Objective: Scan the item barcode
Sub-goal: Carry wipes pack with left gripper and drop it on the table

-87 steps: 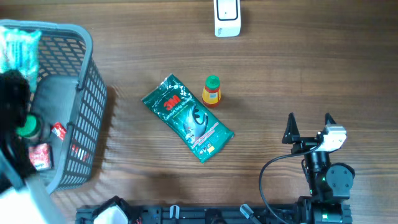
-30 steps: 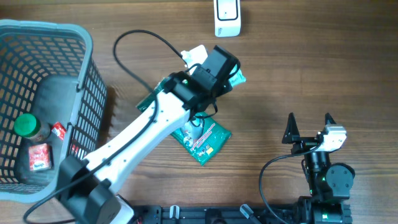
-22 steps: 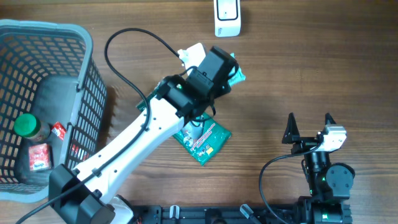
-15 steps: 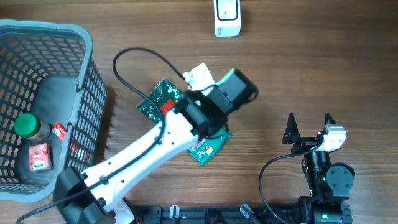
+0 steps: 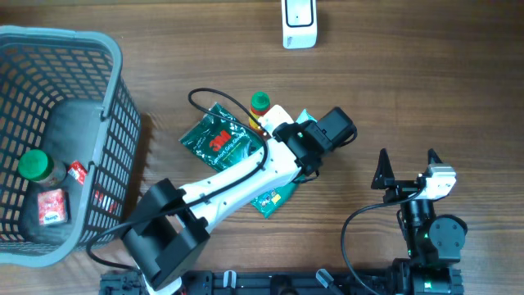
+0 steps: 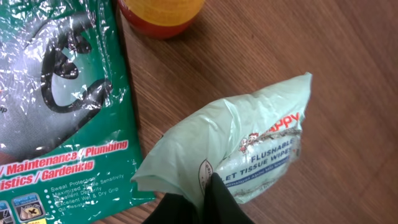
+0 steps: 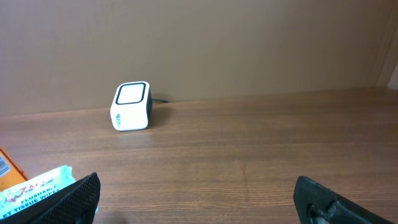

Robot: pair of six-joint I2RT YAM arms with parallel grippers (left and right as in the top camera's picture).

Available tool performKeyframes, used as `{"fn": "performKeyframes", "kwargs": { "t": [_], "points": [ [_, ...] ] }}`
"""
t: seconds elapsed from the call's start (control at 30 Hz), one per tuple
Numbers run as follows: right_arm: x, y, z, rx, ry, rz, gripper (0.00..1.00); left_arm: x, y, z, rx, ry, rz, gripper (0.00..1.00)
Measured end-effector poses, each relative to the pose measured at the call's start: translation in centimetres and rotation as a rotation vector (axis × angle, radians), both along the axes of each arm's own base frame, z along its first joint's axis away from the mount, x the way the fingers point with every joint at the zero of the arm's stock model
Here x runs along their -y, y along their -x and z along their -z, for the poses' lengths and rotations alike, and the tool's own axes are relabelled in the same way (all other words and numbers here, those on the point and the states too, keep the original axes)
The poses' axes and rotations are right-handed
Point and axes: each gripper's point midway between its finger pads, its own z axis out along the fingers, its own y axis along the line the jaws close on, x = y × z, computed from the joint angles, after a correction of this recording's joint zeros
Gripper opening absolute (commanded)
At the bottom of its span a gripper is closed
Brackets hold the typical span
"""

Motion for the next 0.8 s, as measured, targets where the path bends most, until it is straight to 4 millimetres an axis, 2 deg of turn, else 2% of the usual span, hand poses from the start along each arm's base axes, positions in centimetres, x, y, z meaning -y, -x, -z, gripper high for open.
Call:
{"fn": "performKeyframes", "kwargs": {
  "t": [0.03,0.17,0.23,0.3,0.33,0.4,0.43,0.53,0.57,0.6,0.63,0.7,0.8],
  "points": [
    [0.0,0.0,0.0,0.000,0.000,0.000,1.00,-0.1,0.0,0.2,-0.001,-0.007,-0.001,0.19],
    [0.0,0.0,0.0,0.000,0.000,0.000,0.99,-0.4,0.0,1.0,-0.012,-0.033,-0.010,0.57],
    [0.0,0.0,0.0,0.000,0.000,0.000,1.00,-0.4,0.0,1.0,-0.012,-0.047,0.018,0.67],
    [0.0,0.0,0.0,0.000,0.000,0.000,1.00,-0.3,0.0,0.7,-0.008,-0.070,0.072,0.86],
    [0.0,0.0,0.0,0.000,0.000,0.000,1.00,-0.1,-0.2,0.1,0.003,-0.079,0.113,0.89],
    [0.0,0.0,0.0,0.000,0.000,0.000,1.00,0.6,-0.8,-2.5,0.056,-0.078,0.205,0.98],
    [0.0,0.0,0.0,0.000,0.000,0.000,1.00,1.1,-1.2,-4.5,0.098,-0.070,0.250,1.00],
    [0.0,0.0,0.0,0.000,0.000,0.000,1.00,1.0,-2.3,-12.6,0.277,-0.048,0.335,1.00],
    [0.0,0.0,0.0,0.000,0.000,0.000,1.00,-0.3,-2.5,-16.1,0.353,-0.056,0.332,1.00],
    [0.0,0.0,0.0,0.000,0.000,0.000,1.00,-1.6,-2.7,-18.1,0.395,-0.064,0.316,1.00],
    [0.0,0.0,0.0,0.000,0.000,0.000,1.00,-3.7,-3.0,-20.3,0.443,-0.083,0.285,1.00],
    [0.0,0.0,0.0,0.000,0.000,0.000,1.00,-7.3,-3.5,-22.7,0.491,-0.118,0.225,1.00],
    [0.0,0.0,0.0,0.000,0.000,0.000,1.00,-15.2,-4.0,-25.5,0.523,-0.193,0.079,1.00]
  ]
}}
